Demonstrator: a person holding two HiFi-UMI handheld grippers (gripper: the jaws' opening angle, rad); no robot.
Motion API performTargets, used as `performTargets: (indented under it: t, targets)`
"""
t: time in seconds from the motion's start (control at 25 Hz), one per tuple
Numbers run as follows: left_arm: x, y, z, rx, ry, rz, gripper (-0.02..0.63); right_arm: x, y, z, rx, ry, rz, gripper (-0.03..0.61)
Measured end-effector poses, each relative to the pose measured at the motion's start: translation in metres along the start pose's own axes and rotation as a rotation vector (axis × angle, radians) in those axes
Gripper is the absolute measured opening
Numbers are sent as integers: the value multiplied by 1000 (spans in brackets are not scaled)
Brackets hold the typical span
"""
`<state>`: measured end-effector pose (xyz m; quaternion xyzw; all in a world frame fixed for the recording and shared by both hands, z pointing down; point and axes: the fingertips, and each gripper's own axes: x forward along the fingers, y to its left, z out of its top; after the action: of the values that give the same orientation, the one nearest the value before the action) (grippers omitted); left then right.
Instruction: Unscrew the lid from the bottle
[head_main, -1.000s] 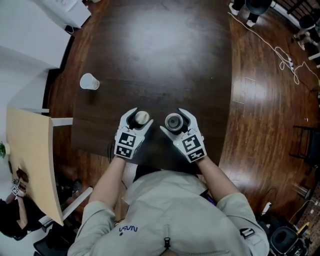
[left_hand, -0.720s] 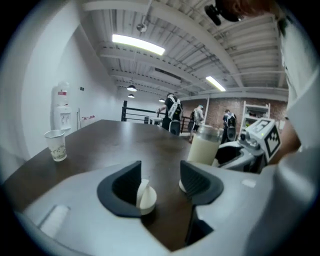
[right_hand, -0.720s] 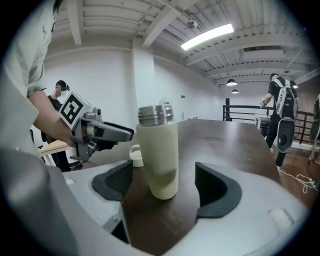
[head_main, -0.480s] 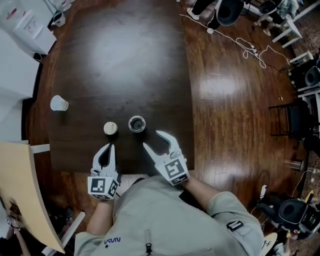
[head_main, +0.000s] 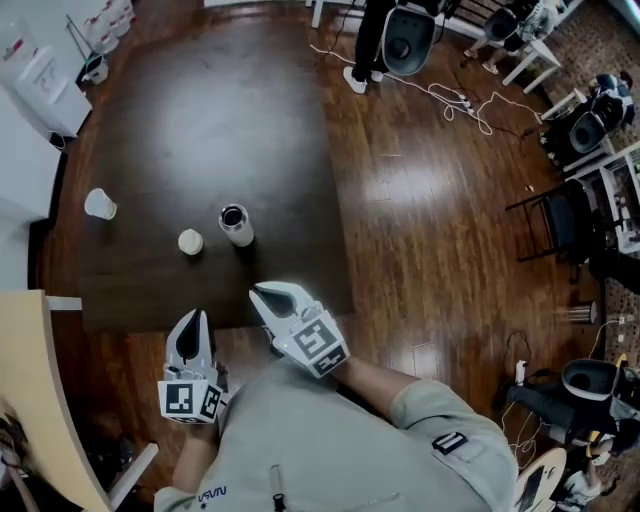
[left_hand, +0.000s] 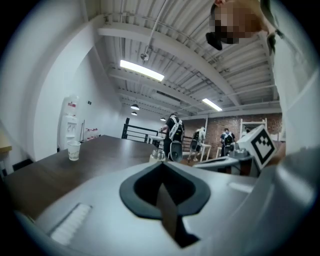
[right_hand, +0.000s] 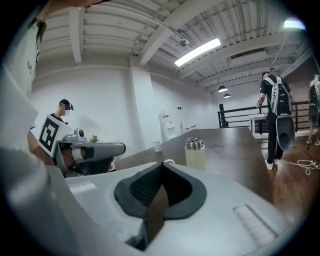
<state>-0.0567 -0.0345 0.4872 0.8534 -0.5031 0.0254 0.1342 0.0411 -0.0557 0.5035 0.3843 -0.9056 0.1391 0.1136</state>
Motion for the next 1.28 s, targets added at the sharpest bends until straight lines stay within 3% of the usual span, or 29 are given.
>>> performTargets:
  t: [0.2,0.48,0.92,1.28]
  targets:
    - [-43,-12,7,-2,-47,37,2,-32,30,-17,-9,-13,17,0]
    - [-86,-73,-14,-44,-24,-27,2,-91,66,-29,-17,-17,-7,0]
    - [-115,-171,-35,-39,-23,-79,2,-171,82,-34,-56,-14,42,0]
    - [-118,-246,-26,-7,-60,-101,2,-246,70,-27,-87,-63,52,0]
